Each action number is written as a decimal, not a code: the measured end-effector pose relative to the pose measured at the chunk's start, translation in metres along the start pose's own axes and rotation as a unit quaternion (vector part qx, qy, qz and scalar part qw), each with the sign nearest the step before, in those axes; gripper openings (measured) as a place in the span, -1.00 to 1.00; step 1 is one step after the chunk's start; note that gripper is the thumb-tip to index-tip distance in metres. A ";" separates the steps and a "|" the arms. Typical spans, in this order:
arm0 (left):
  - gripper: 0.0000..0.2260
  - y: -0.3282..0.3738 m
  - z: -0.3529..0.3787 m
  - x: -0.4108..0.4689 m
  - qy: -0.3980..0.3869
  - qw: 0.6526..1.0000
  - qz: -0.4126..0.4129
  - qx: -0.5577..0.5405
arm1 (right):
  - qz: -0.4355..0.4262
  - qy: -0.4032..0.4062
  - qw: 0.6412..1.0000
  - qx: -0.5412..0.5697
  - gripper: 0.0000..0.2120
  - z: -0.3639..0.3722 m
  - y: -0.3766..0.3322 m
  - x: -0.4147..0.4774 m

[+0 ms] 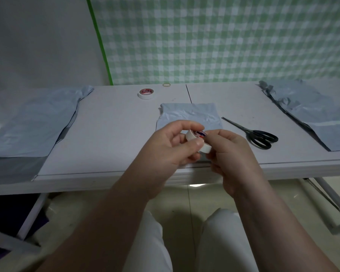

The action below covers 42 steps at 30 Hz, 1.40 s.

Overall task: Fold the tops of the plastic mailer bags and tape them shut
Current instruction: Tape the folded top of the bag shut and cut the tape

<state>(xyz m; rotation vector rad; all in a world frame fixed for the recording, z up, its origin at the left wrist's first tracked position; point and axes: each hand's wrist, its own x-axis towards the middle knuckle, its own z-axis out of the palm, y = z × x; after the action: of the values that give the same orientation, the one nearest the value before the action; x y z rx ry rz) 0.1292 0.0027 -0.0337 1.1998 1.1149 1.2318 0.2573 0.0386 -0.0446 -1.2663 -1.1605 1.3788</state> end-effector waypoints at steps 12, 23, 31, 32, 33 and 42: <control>-0.73 0.008 -0.008 0.005 -0.025 0.872 -0.206 -0.443 | -0.095 -0.187 0.973 0.094 -0.90 -0.010 0.006 -0.002; -0.74 -0.009 -0.009 0.006 0.039 0.999 -0.026 -0.017 | -0.068 -0.167 0.982 0.060 -0.82 -0.007 0.005 -0.007; -0.72 -0.007 -0.008 0.003 0.035 0.982 -0.093 -0.162 | -0.098 -0.209 0.973 0.007 -0.70 -0.012 0.004 -0.002; -0.71 -0.008 -0.008 0.002 0.039 0.979 -0.101 -0.173 | -0.096 -0.214 0.972 0.008 -0.72 -0.013 0.004 -0.002; -0.71 -0.009 -0.009 0.003 0.043 0.977 -0.107 -0.181 | -0.095 -0.219 0.971 0.010 -0.75 -0.014 0.004 -0.002; -0.73 -0.009 -0.006 0.003 0.055 0.976 -0.111 -0.181 | -0.103 -0.180 0.978 0.002 -0.83 -0.012 0.003 -0.005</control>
<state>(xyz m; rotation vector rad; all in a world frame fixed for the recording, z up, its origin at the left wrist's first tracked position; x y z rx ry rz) 0.1236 0.0065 -0.0432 0.7197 1.0184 1.2713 0.2691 0.0338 -0.0471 -0.8827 -1.4884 1.4877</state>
